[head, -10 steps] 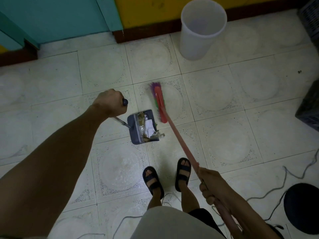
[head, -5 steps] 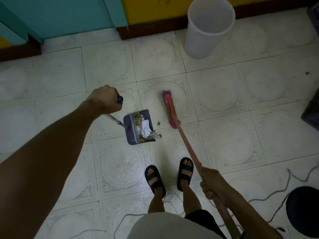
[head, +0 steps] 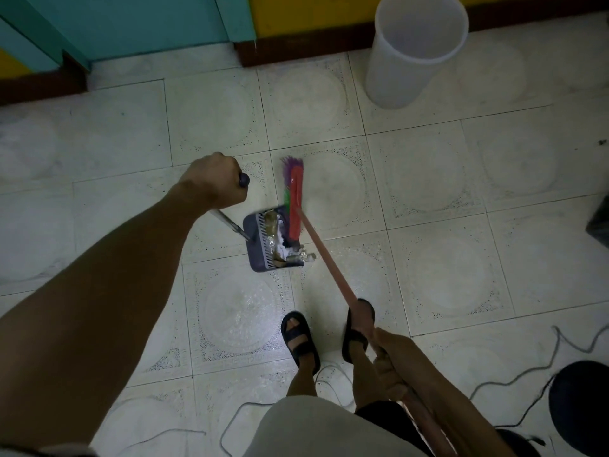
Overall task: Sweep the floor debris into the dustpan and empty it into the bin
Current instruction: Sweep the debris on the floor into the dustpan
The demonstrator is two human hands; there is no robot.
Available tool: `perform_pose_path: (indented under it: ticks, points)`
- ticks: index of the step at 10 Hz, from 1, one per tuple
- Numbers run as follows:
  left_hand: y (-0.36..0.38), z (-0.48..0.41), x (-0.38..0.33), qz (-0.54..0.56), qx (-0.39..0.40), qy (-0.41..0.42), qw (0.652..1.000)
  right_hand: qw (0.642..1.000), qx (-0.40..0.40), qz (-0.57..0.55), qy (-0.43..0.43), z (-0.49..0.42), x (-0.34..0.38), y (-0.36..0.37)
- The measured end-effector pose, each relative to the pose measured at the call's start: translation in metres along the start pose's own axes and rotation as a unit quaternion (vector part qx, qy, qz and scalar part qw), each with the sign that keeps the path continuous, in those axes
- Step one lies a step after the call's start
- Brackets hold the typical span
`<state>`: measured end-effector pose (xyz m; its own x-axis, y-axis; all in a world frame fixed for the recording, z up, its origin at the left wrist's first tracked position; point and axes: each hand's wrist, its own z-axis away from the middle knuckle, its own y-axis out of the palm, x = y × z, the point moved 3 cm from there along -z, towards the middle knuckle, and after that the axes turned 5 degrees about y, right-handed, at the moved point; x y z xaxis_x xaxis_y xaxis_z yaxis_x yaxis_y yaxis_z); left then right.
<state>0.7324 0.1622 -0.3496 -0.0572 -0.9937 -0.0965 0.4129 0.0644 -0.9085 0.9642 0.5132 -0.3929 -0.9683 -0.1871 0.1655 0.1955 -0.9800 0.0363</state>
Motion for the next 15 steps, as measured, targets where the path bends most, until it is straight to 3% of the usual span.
perform_pose_path:
  ticks: [1, 3, 6, 8, 10, 13, 15]
  points:
    - [0.0, 0.001, -0.001, 0.004, 0.002, 0.001, 1.0, 0.998, 0.013, 0.033, -0.05, 0.019, 0.008, 0.002]
    - [0.001, 0.002, -0.002, 0.009, 0.002, 0.001, 1.0, 0.994, -0.105, 0.039, -0.015, -0.004, 0.032, -0.004]
    - [0.004, 0.007, -0.006, 0.0, 0.004, 0.004, 1.0, 0.995, -0.077, 0.054, 0.026, -0.042, 0.003, 0.038]
    - [0.003, 0.021, 0.003, 0.013, 0.024, -0.018, 0.999, 0.995, -0.062, 0.074, 0.002, -0.04, -0.016, 0.039]
    - [-0.012, 0.043, 0.015, 0.004, 0.021, -0.035, 0.999, 1.0, 0.003, -0.015, 0.017, 0.018, -0.004, 0.006]
    - [-0.094, 0.065, 0.04, 0.056, -0.063, -0.094, 0.992, 0.994, -0.07, -0.079, -0.034, 0.07, 0.05, -0.006]
    - [-0.131, 0.079, 0.046, 0.069, -0.106, -0.105, 0.986, 0.985, -0.06, -0.148, -0.067, 0.074, 0.067, -0.015]
